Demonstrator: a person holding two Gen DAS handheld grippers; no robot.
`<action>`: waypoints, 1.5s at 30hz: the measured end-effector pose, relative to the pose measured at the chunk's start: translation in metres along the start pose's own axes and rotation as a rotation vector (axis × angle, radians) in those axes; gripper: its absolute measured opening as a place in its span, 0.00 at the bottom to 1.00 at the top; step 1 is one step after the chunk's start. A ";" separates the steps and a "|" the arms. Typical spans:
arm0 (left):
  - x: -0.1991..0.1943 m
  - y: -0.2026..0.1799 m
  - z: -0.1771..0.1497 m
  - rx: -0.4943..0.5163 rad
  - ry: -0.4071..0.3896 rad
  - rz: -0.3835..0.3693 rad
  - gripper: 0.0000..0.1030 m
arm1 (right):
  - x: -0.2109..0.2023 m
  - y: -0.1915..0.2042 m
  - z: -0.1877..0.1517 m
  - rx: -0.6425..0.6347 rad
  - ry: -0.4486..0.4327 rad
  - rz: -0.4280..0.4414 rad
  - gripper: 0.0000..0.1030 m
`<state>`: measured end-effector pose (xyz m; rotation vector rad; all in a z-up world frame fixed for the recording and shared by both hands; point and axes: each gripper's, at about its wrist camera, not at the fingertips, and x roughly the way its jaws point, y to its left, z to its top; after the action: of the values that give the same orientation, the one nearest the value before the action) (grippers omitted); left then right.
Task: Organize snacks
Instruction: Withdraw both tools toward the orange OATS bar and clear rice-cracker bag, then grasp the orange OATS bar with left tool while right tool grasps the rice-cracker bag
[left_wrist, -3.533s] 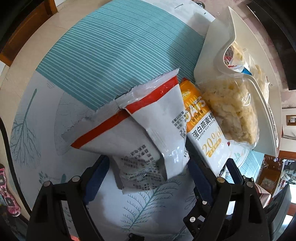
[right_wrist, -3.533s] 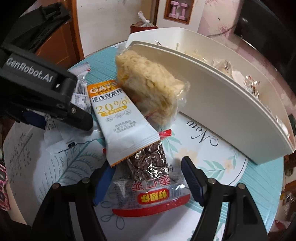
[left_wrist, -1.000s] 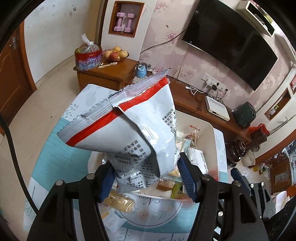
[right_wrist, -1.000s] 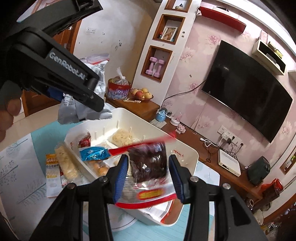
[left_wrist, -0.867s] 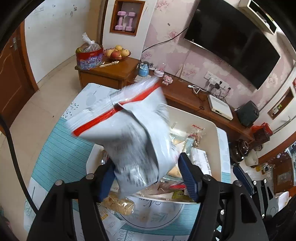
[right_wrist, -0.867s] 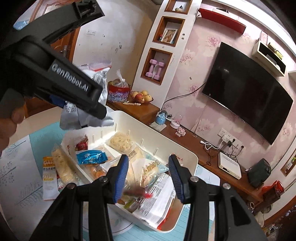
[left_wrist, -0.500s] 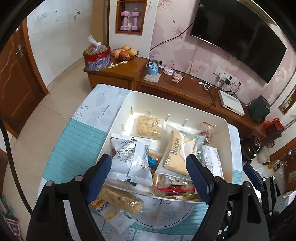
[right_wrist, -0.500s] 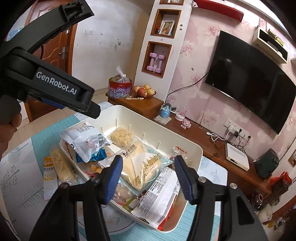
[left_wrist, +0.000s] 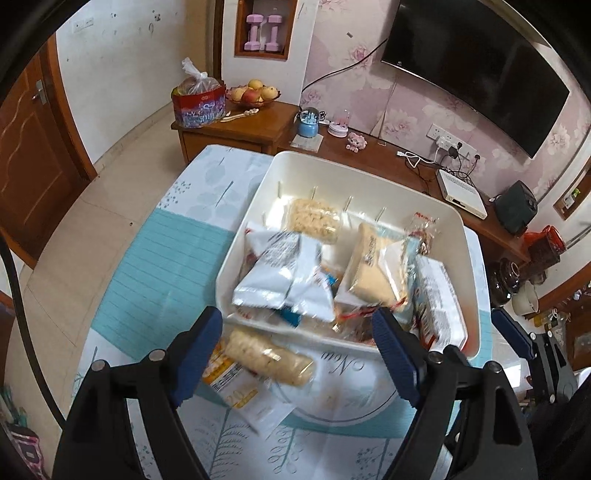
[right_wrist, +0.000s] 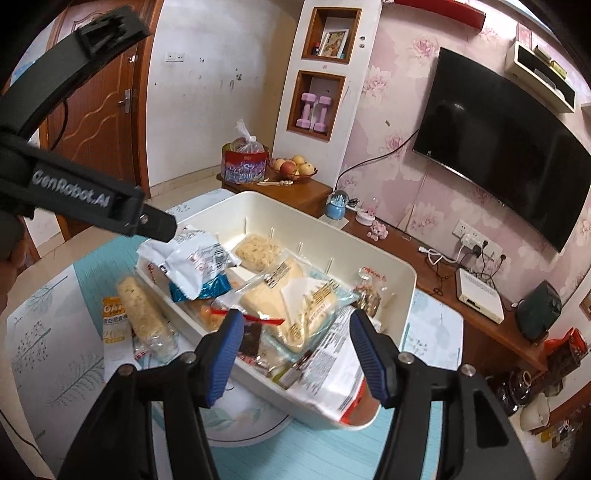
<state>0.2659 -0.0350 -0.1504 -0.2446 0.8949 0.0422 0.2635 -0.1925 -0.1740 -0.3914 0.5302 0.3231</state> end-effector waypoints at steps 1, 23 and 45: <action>-0.001 0.005 -0.003 0.001 0.002 -0.002 0.80 | 0.000 0.001 0.000 0.009 0.006 0.005 0.59; 0.032 0.127 -0.057 0.028 0.237 -0.100 0.80 | 0.012 0.114 -0.004 -0.042 0.114 0.017 0.65; 0.106 0.131 -0.062 -0.189 0.457 -0.197 0.81 | 0.067 0.159 -0.016 -0.241 0.214 -0.057 0.64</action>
<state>0.2668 0.0715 -0.2958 -0.5318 1.3184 -0.1167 0.2486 -0.0476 -0.2669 -0.6783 0.6910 0.2922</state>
